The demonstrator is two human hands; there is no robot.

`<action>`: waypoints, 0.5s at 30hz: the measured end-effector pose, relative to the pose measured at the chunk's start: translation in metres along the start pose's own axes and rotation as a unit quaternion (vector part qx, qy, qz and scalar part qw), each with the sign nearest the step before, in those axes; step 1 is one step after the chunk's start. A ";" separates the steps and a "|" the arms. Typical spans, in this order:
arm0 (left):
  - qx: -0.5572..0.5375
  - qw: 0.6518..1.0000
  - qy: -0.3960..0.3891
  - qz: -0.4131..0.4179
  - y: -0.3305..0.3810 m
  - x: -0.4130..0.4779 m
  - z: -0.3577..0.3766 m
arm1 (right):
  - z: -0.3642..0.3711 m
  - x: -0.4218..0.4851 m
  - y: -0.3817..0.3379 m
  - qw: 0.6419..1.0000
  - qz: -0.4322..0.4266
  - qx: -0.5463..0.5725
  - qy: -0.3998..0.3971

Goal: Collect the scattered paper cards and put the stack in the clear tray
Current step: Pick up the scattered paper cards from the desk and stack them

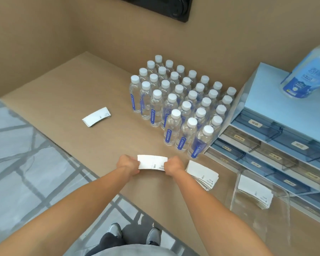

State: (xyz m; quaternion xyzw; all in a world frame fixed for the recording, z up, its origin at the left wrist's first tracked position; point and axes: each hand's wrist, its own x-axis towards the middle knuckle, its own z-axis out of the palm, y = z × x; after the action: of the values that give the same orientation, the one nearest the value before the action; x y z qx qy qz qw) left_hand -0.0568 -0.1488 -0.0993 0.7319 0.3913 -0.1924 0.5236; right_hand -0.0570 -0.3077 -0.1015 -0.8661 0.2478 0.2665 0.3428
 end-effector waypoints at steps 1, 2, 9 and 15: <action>-0.010 1.000 0.011 0.002 0.004 0.002 -0.008 | 0.001 0.002 -0.010 1.000 -0.013 0.006 0.002; -0.014 1.000 0.021 0.005 0.008 0.005 -0.016 | 0.002 0.003 -0.020 1.000 -0.024 0.018 0.007; -0.059 0.996 0.072 0.004 0.013 0.038 -0.076 | 0.026 0.020 -0.098 0.996 -0.090 0.004 0.008; -0.088 0.992 0.085 -0.002 0.035 0.088 -0.119 | 0.052 0.045 -0.171 0.991 -0.126 -0.040 0.013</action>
State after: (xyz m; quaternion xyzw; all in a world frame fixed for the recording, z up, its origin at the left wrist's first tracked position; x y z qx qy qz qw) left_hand 0.0093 -0.0117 -0.0937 0.6958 0.4513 -0.0953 0.5505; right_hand 0.0653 -0.1710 -0.0835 -0.9067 0.1301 0.2195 0.3358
